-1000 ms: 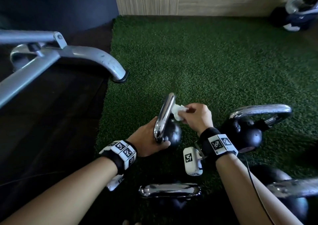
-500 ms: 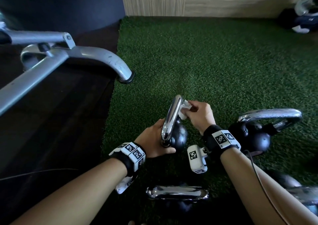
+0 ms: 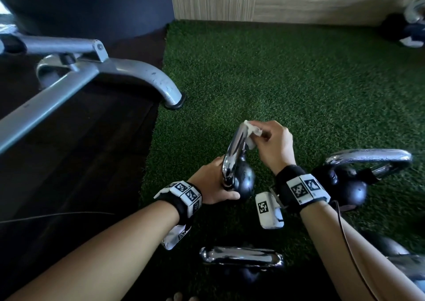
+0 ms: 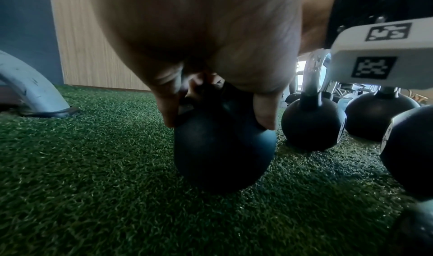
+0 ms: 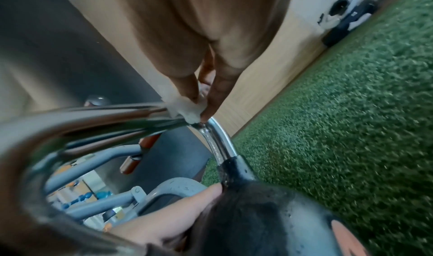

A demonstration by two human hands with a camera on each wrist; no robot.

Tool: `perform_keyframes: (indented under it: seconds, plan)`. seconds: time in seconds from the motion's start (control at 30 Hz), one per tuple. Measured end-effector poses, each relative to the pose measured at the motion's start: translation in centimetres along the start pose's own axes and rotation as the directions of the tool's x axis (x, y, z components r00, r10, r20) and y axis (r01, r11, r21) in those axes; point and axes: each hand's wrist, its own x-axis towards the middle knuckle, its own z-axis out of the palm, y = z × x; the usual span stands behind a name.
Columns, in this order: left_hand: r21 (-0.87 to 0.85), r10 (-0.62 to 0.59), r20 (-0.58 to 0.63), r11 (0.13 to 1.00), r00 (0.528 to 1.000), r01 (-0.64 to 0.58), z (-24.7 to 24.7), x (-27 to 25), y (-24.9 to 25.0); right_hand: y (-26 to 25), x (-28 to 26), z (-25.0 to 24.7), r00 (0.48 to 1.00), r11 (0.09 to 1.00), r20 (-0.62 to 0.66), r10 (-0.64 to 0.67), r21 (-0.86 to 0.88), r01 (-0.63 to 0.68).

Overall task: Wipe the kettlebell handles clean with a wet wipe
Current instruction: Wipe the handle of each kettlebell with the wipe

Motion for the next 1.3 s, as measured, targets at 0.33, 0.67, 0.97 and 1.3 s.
perform_keyframes:
  seconds: [0.33, 0.67, 0.97, 1.3]
  plan:
    - [0.013, -0.056, 0.049, 0.998, 0.997, 0.056, -0.5, 1.3, -0.5, -1.2, 0.0, -1.2, 0.993, 0.998, 0.103, -0.061, -0.009, 0.062]
    - [-0.018, -0.151, 0.118, 0.988, 0.981, 0.154, -1.3, 2.3, 0.0, -2.3, -2.1, -1.2, 0.968, 0.958, 0.218, 0.126, 0.226, -0.175]
    - [0.074, -0.073, 0.127, 0.995, 0.989, 0.064, -1.4, 2.6, -0.3, -1.6, -2.6, -1.1, 0.885, 0.970, 0.434, 0.166, 0.092, -0.227]
    - [0.038, -0.055, 0.065, 0.998, 0.996, 0.053, -0.1, 1.7, -2.2, -0.4, -3.0, 0.1, 0.875, 0.996, 0.480, 0.071, -0.083, -0.036]
